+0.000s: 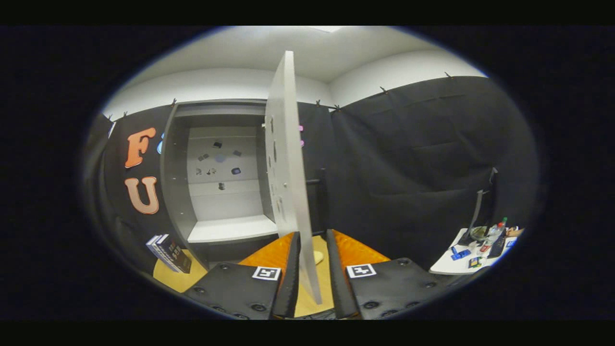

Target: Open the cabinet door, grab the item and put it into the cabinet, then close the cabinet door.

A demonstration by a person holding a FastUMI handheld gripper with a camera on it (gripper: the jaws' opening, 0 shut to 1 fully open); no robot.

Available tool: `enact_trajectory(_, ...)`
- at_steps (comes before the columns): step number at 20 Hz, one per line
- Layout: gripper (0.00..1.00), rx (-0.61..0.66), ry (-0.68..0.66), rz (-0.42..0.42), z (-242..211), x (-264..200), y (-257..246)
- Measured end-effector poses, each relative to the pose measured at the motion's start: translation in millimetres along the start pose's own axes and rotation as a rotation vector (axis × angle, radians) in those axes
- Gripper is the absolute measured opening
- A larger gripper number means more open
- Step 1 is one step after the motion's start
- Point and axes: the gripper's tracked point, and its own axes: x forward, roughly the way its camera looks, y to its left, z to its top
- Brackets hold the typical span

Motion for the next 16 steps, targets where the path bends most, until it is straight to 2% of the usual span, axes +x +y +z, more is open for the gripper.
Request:
enact_trajectory(1, 0.41, 0.016, 0.003, 0.024, -4.4, 2.1, 8.6)
enact_trajectory(2, 0.41, 0.026, 0.012, 0.038, -10.5, 2.0, 15.2)
enact_trajectory(6, 0.56, 0.030, 0.047, 0.097, -47.6, 11.9, 48.1)
enact_trajectory(8, 0.59, 0.031, 0.070, 0.130, -74.9, 17.1, 61.9)
enact_trajectory(9, 0.66, 0.040, 0.088, 0.153, -89.1, 19.5, 69.3)
enact_trajectory(12, 0.75, 0.061, 0.140, 0.186, -131.8, 30.2, 83.6)
enact_trajectory(13, 0.83, 0.062, 0.160, 0.200, -146.6, 32.8, 89.1)
enact_trajectory(16, 0.92, 0.028, 0.215, 0.220, -194.2, 41.3, 101.6)
